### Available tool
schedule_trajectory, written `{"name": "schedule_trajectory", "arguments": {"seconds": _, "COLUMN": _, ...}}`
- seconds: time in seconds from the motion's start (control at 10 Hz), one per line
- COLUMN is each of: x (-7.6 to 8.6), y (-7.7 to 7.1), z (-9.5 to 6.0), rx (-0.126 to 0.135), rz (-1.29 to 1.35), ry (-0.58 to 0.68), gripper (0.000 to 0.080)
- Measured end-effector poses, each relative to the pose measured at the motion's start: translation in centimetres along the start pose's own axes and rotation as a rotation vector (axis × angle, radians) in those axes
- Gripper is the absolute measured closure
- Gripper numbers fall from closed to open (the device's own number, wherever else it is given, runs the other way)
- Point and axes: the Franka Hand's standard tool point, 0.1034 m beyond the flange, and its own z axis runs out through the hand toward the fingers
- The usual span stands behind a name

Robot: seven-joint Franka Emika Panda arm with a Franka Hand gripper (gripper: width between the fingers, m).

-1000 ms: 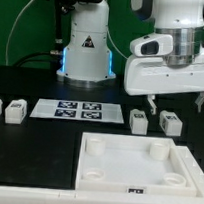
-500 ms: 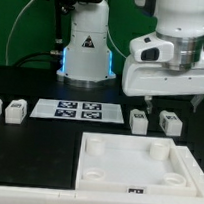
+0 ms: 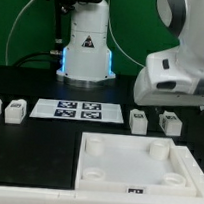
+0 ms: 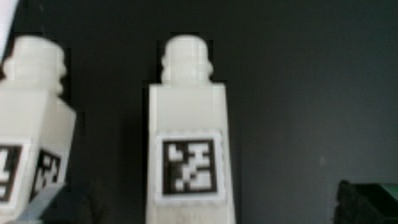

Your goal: Assemble one leg

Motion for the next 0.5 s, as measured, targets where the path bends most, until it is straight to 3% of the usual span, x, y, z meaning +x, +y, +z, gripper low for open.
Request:
{"name": "schedule_trajectory", "arguments": {"seconds": 0.3, "x": 0.8, "y": 0.7, "z": 1.3, "rx": 0.008, "rz": -0.015, "ry": -0.172, "gripper": 0.0150}}
{"name": "schedule_trajectory", "arguments": {"seconds": 0.5, "x": 1.1, "y": 0.5, "z": 1.7, "rx": 0.009, "rz": -0.016, "ry": -0.152, "gripper": 0.0150}}
